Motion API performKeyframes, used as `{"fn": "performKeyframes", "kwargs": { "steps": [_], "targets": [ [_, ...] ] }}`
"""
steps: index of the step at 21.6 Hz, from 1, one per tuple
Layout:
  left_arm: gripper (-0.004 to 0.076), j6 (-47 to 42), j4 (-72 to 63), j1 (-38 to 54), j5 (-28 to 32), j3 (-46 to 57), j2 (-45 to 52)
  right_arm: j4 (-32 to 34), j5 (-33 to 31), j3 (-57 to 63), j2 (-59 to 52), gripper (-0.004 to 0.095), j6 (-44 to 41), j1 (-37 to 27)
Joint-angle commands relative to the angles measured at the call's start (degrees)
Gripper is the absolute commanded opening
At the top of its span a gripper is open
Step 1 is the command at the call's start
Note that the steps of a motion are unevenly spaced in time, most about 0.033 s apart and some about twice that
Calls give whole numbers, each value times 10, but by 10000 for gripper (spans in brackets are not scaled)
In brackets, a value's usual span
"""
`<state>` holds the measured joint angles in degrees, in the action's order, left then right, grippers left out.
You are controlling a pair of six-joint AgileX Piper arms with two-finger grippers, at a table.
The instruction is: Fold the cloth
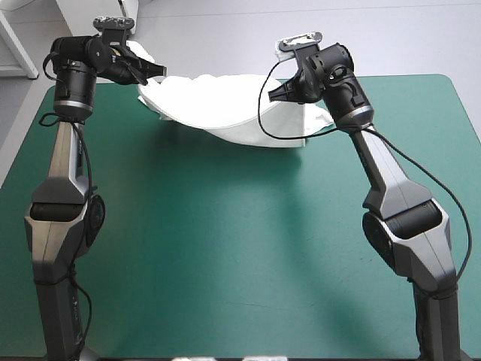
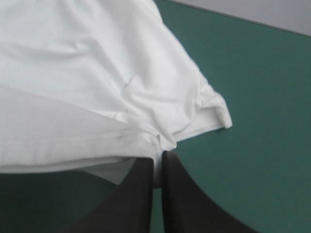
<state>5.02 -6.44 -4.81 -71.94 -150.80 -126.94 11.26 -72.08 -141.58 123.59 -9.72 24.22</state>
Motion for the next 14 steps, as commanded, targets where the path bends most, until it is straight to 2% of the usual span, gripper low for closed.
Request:
{"fn": "performKeyframes", "kwargs": {
  "steps": [1,2,4,6,9,12,14],
  "targets": [
    [-9,-16,35,-3,-19,35,76,1,4,66,-70,-17,18,-8],
    [-9,-32,47,-6,-19,111,108,-9,5,140,-97,-17,22,-15],
    [-9,-37,56,-10,-14,202,142,-27,8,212,-127,-17,23,-24],
    [-9,-38,46,-14,15,303,188,-39,26,292,-160,-17,24,-27],
    [-9,-44,45,-38,134,565,323,-73,68,480,-250,-17,32,-27],
    [-9,-44,45,-49,153,754,416,-125,90,658,-347,-17,50,-27],
    [-9,-44,43,-49,153,830,453,-150,103,743,-399,-17,50,-27]
  ]
}}
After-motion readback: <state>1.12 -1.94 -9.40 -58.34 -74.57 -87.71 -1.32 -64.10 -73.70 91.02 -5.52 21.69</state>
